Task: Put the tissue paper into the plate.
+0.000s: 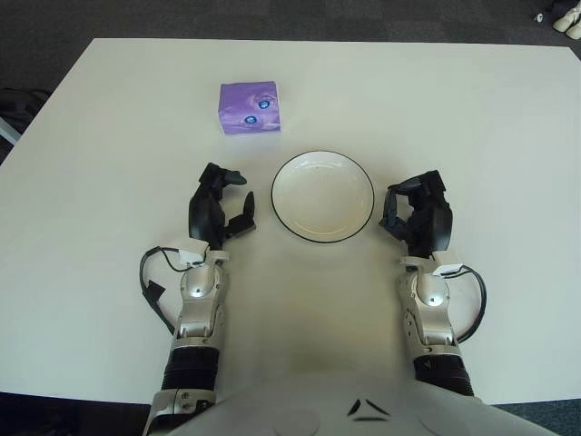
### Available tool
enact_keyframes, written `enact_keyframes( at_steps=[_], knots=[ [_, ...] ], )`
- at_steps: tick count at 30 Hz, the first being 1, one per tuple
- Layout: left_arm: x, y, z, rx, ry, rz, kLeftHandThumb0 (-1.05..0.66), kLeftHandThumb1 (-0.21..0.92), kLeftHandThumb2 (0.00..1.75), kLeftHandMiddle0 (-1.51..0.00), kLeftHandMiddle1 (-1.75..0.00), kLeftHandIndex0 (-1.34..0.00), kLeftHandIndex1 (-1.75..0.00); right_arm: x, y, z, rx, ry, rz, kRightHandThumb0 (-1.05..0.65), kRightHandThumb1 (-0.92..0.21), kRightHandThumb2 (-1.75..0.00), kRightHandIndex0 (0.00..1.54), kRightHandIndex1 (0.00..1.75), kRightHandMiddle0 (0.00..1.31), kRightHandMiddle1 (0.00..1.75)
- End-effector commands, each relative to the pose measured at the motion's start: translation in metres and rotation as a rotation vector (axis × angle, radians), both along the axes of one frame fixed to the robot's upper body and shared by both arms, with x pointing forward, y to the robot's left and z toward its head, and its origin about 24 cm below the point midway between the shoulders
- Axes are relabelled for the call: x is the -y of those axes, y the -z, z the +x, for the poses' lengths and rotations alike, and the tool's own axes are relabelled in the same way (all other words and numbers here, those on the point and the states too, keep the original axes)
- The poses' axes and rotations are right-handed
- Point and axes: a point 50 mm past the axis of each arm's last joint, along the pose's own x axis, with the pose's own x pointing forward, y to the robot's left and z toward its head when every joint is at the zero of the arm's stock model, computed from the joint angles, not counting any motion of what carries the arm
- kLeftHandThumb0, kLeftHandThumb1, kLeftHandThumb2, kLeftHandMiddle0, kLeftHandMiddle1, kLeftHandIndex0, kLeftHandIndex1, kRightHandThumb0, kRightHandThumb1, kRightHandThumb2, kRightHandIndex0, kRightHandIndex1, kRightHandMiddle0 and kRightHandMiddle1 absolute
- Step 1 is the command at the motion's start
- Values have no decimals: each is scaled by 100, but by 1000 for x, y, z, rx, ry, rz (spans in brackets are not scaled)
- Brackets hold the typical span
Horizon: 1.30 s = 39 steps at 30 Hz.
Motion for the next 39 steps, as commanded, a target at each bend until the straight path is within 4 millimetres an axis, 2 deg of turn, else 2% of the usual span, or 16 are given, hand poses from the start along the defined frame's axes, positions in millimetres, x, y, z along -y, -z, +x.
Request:
enact_keyframes(
  at_steps=[1,20,29,32,39],
  knots=[
    [-2,21,-10,-117,-22,-4,-1,44,103,-67,-126,-47,-175,1,32,-17,-134,31,31,-42,-53,-105,75,153,44,175],
    [-3,16,-9,-72,-14,39,-1,47,100,-64,-129,-44,-175,1,33,-15,-121,7,23,-42,-53,-106,77,153,45,175],
    [-9,4,-10,142,-66,388,-1,44,104,-68,-131,-42,-175,0,33,-17,-146,28,33,-42,-54,-105,75,153,44,175],
    [-13,0,-7,231,-55,465,-1,43,108,-66,-141,-38,-175,0,33,-16,-131,23,31,-42,-53,-105,75,153,44,175],
    [-29,-9,6,376,-12,505,-1,46,114,-56,-165,-27,-175,-1,33,-15,-140,25,33,-42,-52,-107,76,153,45,175]
  ],
)
